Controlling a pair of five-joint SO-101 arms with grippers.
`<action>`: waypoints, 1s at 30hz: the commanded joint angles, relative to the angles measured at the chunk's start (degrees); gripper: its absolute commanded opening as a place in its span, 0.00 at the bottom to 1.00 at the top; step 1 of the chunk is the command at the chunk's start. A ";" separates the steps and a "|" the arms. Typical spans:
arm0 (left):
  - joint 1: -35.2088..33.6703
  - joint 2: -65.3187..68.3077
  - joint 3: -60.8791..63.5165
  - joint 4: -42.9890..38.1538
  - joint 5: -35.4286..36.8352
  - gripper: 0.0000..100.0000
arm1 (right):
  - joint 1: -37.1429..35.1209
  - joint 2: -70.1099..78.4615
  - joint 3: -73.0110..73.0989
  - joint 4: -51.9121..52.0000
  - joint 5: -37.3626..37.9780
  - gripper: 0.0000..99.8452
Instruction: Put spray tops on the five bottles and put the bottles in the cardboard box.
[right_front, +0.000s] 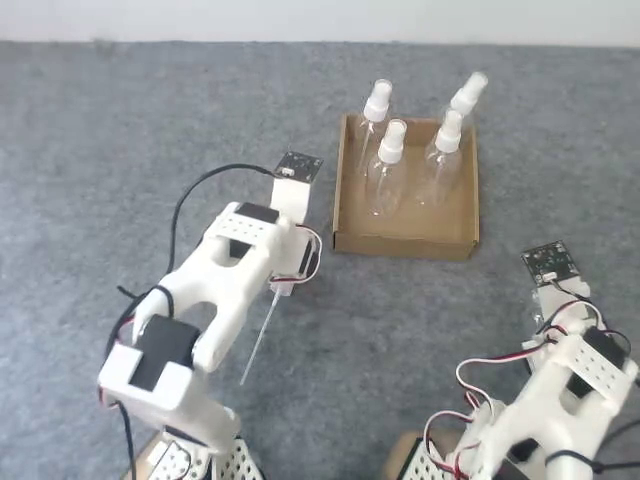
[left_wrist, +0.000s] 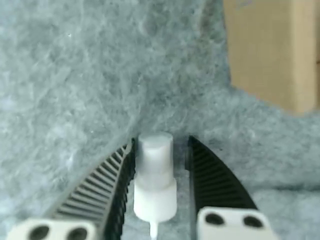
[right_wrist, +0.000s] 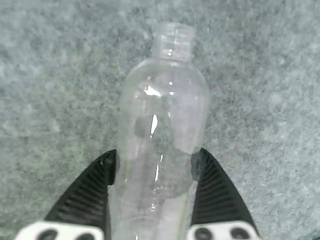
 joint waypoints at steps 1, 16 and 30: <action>-0.09 -0.09 -3.03 1.23 -0.44 0.08 | 0.40 -1.54 -0.09 -0.22 0.97 0.01; -2.02 -32.18 4.97 7.47 -0.44 0.01 | 0.48 -1.63 0.79 -0.13 9.32 0.06; -12.75 -54.07 20.70 2.11 -5.10 0.01 | -0.31 -1.63 -10.64 7.87 -2.37 0.30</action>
